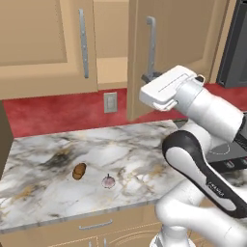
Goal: Pick the pan from the cabinet and place it on the stove. Then turn on the stove burner for the pan.
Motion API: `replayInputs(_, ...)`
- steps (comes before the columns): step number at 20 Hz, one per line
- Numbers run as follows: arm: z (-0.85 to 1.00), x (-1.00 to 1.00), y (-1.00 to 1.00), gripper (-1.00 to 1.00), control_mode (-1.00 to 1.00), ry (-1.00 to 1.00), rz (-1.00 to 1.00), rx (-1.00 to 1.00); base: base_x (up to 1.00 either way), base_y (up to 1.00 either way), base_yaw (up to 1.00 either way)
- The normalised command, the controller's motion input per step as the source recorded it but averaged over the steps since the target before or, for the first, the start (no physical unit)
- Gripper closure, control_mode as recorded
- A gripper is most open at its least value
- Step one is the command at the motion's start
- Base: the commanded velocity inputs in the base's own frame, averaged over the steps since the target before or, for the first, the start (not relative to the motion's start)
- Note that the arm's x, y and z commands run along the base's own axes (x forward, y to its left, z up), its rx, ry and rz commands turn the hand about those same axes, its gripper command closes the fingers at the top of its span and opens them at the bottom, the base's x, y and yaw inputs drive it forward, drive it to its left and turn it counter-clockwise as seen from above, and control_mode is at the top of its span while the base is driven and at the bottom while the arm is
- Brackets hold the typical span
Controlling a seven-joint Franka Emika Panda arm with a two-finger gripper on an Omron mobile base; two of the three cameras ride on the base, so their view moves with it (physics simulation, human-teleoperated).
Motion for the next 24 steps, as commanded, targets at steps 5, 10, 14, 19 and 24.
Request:
replayInputs(5,-0.01,-0.47,-0.38,-1.0,-1.0,0.03,0.0,0.0,0.0,0.0,0.0)
replayInputs(10,-0.01,-0.1,-0.14,-1.0,-1.0,0.03,-0.01,0.0,0.0,0.0,0.0)
replayInputs(14,0.0,-0.15,-0.36,-1.0,-1.0,0.02,-0.07,0.0,0.0,0.0,0.0)
replayInputs(19,0.21,-0.81,0.08,-1.0,-1.0,0.0,-0.01,-0.05,0.0,0.0,0.0)
replayInputs(24,0.34,-0.8,0.59,-1.0,-1.0,0.02,-0.05,-0.18,0.0,0.0,0.0)
